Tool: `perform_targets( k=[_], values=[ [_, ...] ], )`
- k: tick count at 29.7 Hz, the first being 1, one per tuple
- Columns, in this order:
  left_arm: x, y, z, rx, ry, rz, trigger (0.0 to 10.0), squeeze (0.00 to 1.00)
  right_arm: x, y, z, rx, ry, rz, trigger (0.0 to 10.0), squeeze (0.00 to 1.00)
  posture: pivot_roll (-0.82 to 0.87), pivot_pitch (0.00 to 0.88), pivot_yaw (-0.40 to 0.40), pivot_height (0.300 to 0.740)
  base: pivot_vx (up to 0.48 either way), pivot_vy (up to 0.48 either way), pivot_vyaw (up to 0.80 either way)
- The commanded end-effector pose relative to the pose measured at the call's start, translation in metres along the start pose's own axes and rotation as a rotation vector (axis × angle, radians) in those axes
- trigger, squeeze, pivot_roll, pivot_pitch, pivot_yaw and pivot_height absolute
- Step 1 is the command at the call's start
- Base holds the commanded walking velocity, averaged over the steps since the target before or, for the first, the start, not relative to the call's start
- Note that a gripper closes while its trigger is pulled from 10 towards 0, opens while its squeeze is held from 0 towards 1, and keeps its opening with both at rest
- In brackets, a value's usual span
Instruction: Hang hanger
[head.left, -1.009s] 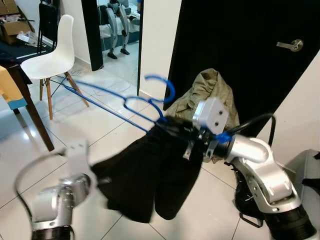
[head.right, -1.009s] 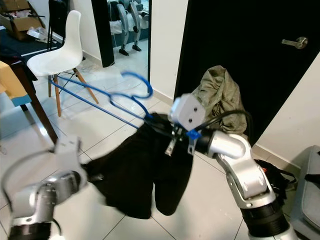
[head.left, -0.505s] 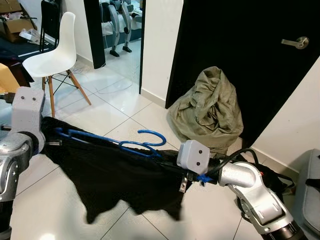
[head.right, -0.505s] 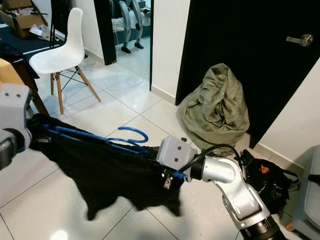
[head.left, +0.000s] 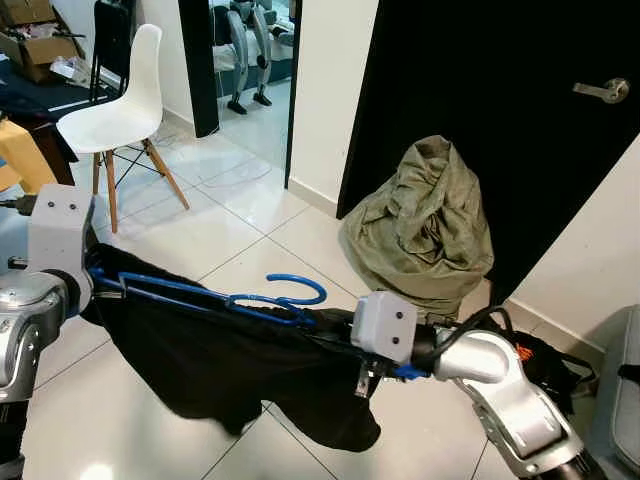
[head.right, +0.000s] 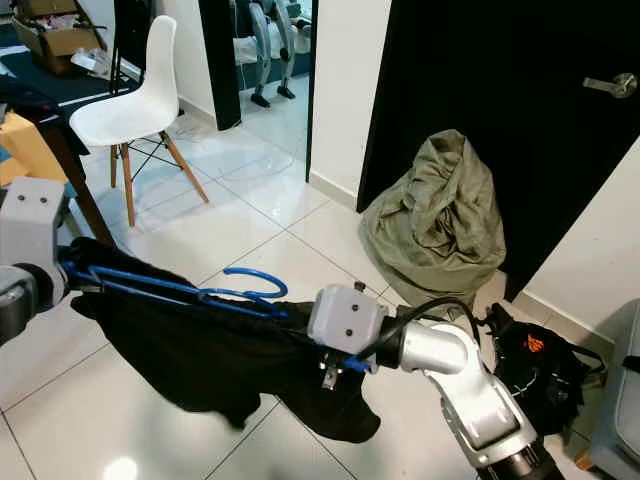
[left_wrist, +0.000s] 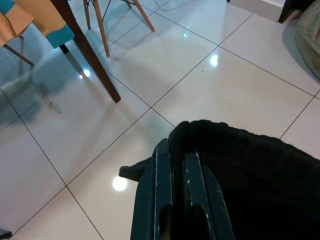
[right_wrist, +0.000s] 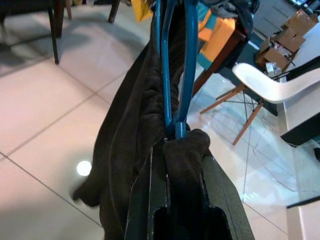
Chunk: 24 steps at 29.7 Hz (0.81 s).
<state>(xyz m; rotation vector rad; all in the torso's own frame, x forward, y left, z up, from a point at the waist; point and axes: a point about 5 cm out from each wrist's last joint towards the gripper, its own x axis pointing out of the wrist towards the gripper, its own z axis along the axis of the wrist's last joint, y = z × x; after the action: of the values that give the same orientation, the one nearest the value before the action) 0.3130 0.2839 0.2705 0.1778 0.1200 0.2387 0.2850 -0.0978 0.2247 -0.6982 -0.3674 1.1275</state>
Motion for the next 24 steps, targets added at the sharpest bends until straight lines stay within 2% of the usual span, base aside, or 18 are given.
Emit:
perform_targets(
  k=[1, 10, 12, 14, 16, 18, 24],
  values=[
    [-0.001, 0.002, 0.003, 0.005, -0.025, 0.022, 10.0, 0.00, 0.000, 0.004, -0.004, -0.043, 0.036, 0.029, 0.0, 0.00, 0.01, 0.210, -0.060, 0.740, 0.000, 0.000, 0.00],
    [-0.001, -0.014, 0.009, 0.000, -0.058, -0.046, 10.0, 0.00, 0.003, 0.006, -0.009, -0.049, 0.084, 0.034, 0.0, 0.00, 0.00, 0.213, -0.063, 0.740, 0.000, 0.000, 0.00],
    [0.000, -0.015, 0.015, -0.007, -0.077, -0.051, 10.0, 0.00, 0.003, 0.007, -0.014, -0.054, 0.108, 0.037, 0.0, 0.00, 0.00, 0.216, -0.062, 0.740, 0.000, 0.000, 0.00],
    [-0.001, -0.016, 0.029, -0.015, -0.140, -0.063, 10.0, 0.00, 0.001, 0.009, -0.023, -0.068, 0.167, 0.060, 0.0, 0.00, 0.00, 0.217, -0.065, 0.740, 0.000, 0.000, 0.00],
    [-0.002, -0.017, 0.032, -0.017, -0.157, -0.071, 10.0, 0.00, 0.001, 0.010, -0.024, -0.070, 0.175, 0.061, 0.0, 0.00, 0.00, 0.217, -0.065, 0.740, 0.000, 0.000, 0.00],
    [-0.005, -0.022, 0.037, -0.004, -0.191, -0.123, 10.0, 0.00, 0.003, 0.006, -0.025, 0.065, 0.155, -0.008, 0.0, 0.00, 0.00, 0.218, -0.065, 0.740, 0.000, 0.000, 0.00],
    [-0.007, -0.026, 0.039, -0.003, -0.204, -0.132, 10.0, 0.00, 0.002, 0.005, -0.034, 0.056, 0.219, -0.022, 0.0, 0.00, -0.01, 0.222, -0.068, 0.740, 0.000, 0.000, 0.00]
  ],
)
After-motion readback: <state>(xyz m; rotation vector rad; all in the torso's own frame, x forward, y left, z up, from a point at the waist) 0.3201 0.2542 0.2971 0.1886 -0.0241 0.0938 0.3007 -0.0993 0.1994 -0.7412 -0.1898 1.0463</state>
